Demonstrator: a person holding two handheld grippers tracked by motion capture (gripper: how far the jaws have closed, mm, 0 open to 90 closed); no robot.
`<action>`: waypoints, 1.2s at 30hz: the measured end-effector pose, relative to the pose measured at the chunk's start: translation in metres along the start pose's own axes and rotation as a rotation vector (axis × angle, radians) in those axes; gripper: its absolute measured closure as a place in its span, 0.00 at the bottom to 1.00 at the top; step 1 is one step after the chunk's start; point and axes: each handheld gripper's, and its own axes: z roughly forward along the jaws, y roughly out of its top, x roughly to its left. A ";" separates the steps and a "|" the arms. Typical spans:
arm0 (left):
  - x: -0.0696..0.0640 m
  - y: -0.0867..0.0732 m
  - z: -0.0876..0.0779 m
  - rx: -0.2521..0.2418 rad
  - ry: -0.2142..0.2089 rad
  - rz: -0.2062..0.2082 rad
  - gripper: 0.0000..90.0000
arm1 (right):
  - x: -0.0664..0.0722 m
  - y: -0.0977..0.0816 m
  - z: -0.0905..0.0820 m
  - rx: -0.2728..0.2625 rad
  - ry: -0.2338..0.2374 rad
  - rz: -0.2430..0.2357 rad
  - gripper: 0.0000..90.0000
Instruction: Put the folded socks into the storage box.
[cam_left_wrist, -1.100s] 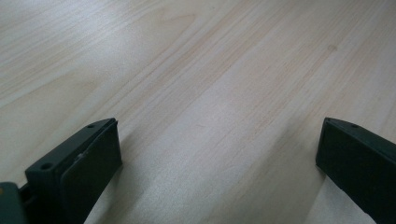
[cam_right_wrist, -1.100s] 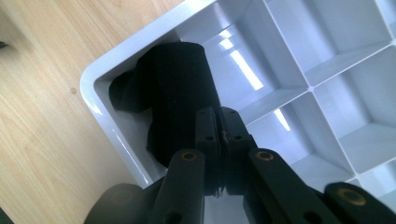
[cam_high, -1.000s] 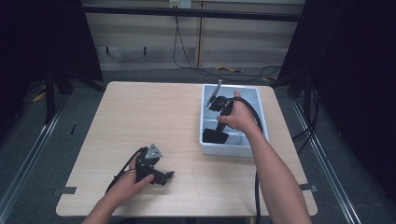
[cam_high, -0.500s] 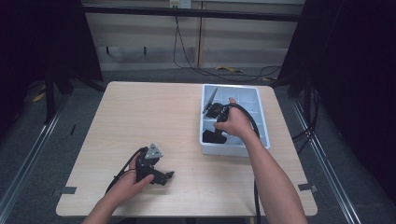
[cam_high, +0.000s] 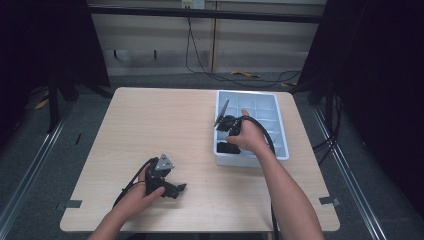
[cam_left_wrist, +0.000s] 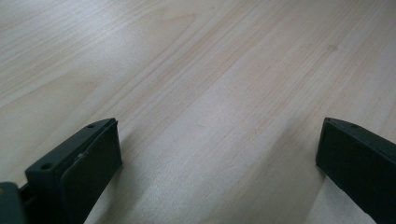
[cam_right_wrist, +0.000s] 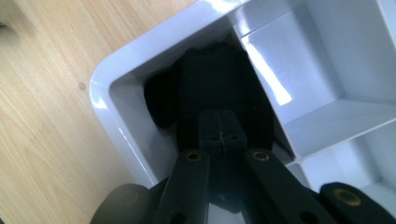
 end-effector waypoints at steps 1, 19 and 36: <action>0.000 0.000 0.000 0.000 0.000 0.000 0.00 | 0.001 0.000 0.002 0.003 0.000 0.002 1.00; 0.000 0.000 0.000 -0.002 0.001 0.001 0.00 | 0.001 -0.005 0.005 -0.030 0.022 0.016 0.96; 0.000 0.000 0.000 -0.002 0.003 0.001 0.00 | -0.003 -0.016 -0.025 -0.041 -0.035 0.030 0.95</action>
